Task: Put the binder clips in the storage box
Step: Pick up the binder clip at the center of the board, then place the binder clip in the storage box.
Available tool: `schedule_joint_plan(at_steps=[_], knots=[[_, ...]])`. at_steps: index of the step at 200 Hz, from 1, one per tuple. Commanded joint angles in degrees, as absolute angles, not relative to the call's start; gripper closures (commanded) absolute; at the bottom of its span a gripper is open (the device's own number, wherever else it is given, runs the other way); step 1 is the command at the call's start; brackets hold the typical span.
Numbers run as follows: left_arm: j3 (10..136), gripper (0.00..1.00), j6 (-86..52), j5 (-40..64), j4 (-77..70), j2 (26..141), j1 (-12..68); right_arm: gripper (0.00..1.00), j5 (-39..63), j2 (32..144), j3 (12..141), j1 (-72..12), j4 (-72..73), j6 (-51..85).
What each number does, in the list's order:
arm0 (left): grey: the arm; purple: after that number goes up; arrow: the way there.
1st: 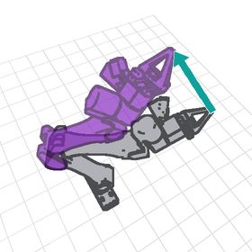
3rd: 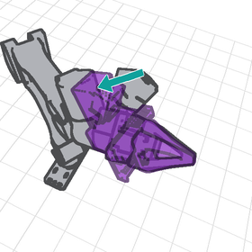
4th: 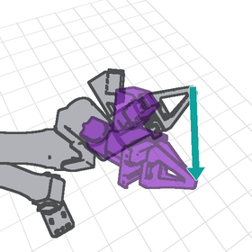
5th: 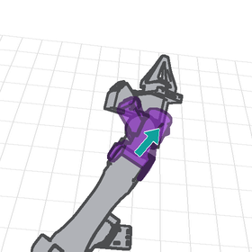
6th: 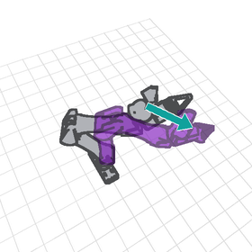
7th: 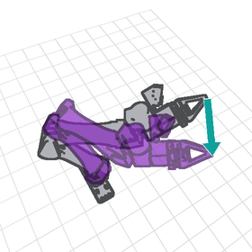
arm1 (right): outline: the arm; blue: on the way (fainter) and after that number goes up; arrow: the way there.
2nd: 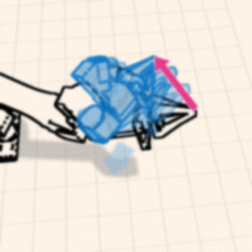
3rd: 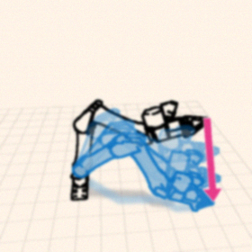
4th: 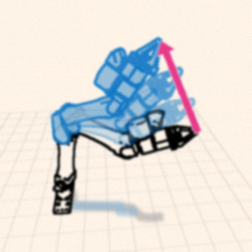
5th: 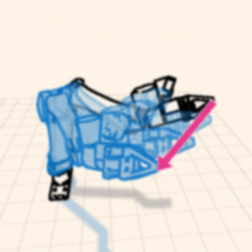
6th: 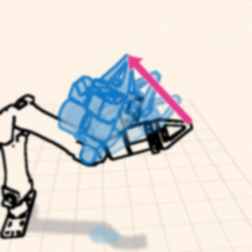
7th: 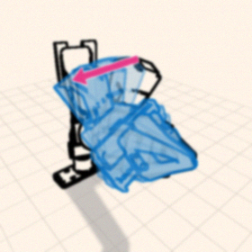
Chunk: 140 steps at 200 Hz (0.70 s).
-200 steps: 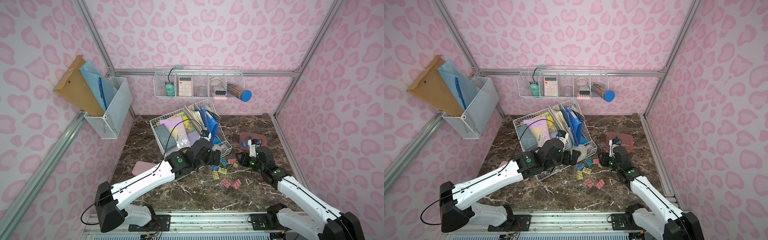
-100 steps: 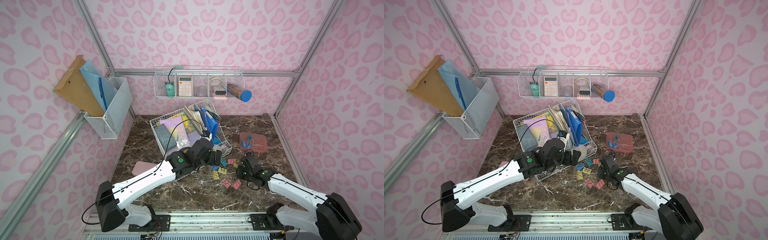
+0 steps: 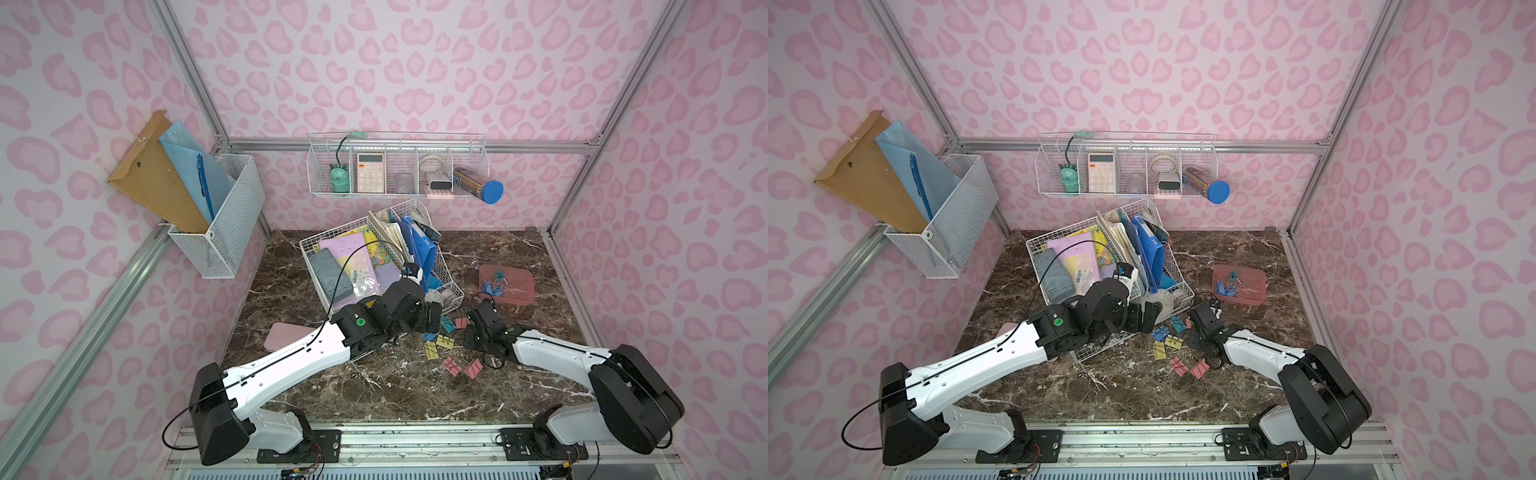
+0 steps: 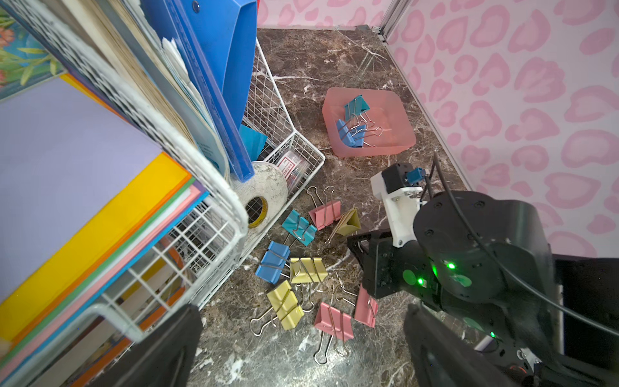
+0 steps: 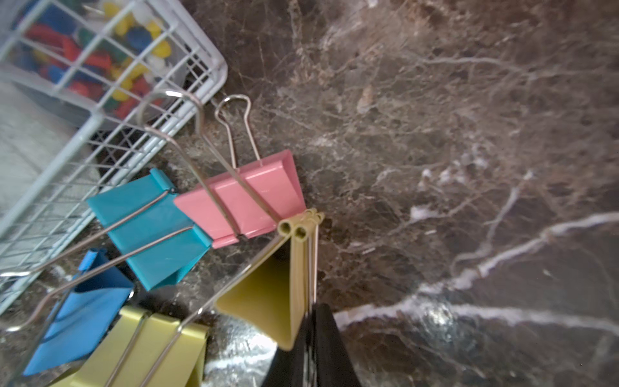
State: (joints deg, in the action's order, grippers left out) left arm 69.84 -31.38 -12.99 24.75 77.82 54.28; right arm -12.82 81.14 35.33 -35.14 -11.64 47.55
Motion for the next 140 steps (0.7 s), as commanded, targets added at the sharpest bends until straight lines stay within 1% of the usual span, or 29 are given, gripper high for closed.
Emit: schedule_joint_plan(at_steps=[1, 34, 53, 80, 95, 116, 140], knots=[[70.13, 0.0, -31.1, -13.58, 24.78, 77.78, 54.29, 0.99, -15.38, 81.09, 35.59, -35.22, -12.6, 47.29], [70.14, 0.01, -30.59, -12.52, 23.85, 77.52, 54.27, 1.0, -17.56, 77.08, 37.03, -35.01, -16.55, 48.3], [69.89, 0.01, -30.3, -10.63, 23.02, 76.95, 54.3, 1.0, -17.81, 73.1, 38.72, -32.74, -18.83, 47.31], [69.35, 0.01, -27.99, -3.7, 19.67, 75.88, 54.29, 1.0, -11.43, 67.02, 39.57, -25.51, -16.11, 42.96], [69.11, 0.01, -27.47, -1.59, 18.39, 75.54, 54.23, 1.0, -5.41, 65.27, 40.79, -20.49, -14.8, 38.34], [69.03, 0.0, -27.33, -0.92, 18.04, 75.33, 54.24, 1.0, -0.55, 67.58, 44.89, -13.55, -16.13, 32.33], [68.67, 0.0, -26.51, -0.56, 16.86, 75.22, 54.31, 1.0, 2.88, 75.14, 51.08, -8.39, -17.45, 26.51]])
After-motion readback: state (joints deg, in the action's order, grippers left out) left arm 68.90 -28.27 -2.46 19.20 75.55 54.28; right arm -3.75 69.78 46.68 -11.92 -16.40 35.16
